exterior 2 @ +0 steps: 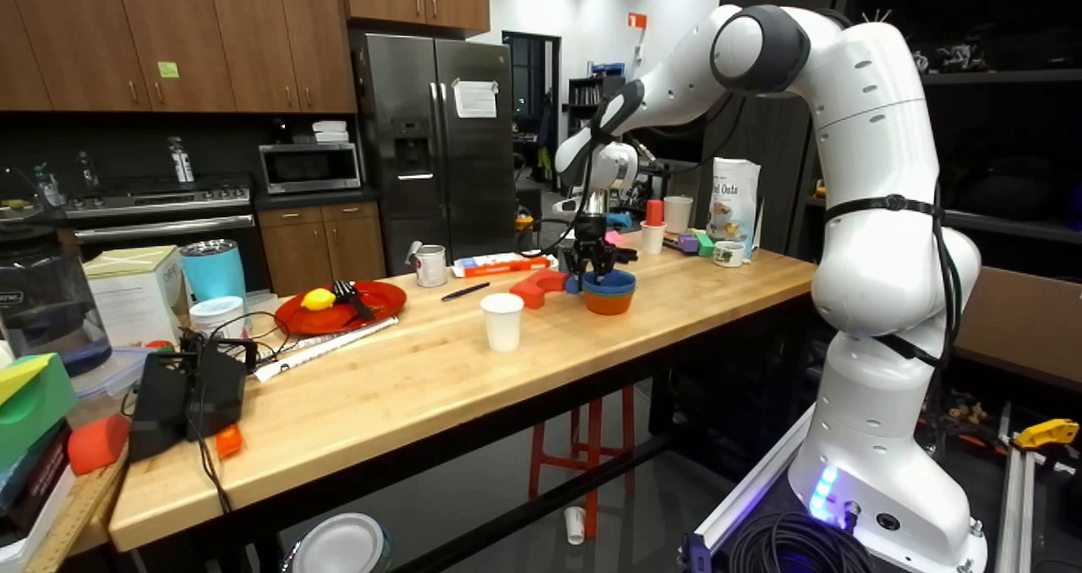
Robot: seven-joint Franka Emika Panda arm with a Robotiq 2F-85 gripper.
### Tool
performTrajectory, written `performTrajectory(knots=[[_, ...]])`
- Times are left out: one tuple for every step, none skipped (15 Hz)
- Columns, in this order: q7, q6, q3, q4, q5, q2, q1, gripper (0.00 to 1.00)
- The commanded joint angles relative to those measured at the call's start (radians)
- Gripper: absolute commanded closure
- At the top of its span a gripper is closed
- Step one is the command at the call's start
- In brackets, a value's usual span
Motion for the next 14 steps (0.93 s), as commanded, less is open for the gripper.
performTrajectory(knots=[[-0.004, -0.02, 0.005, 0.025, 0.014, 0.009, -0.011, 0.89], [-0.003, -0.022, 0.004, 0.026, 0.016, 0.004, -0.011, 0.98], [-0.004, -0.018, 0.003, 0.022, 0.015, -0.001, -0.012, 0.99], [-0.003, -0.019, 0.002, 0.018, 0.012, -0.009, -0.013, 1.0], [-0.003, -0.018, 0.001, 0.013, 0.011, -0.024, -0.013, 0.97], [-0.002, -0.016, -0.002, 0.006, 0.007, -0.035, -0.013, 0.98], [-0.001, -0.01, -0.004, -0.004, 0.005, -0.05, -0.013, 0.98], [-0.002, -0.001, -0.006, -0.017, 0.002, -0.065, -0.013, 0.98], [0.0, 0.007, -0.008, -0.028, 0.0, -0.077, -0.014, 0.97], [0.003, 0.013, -0.01, -0.034, 0.001, -0.085, -0.014, 0.97], [0.002, 0.018, -0.012, -0.042, 0.001, -0.094, -0.015, 0.97], [0.003, 0.023, -0.016, -0.05, -0.001, -0.102, -0.015, 0.97], [0.003, 0.03, -0.021, -0.063, -0.002, -0.113, -0.016, 0.97], [0.006, 0.037, -0.025, -0.079, 0.002, -0.126, -0.019, 0.97]])
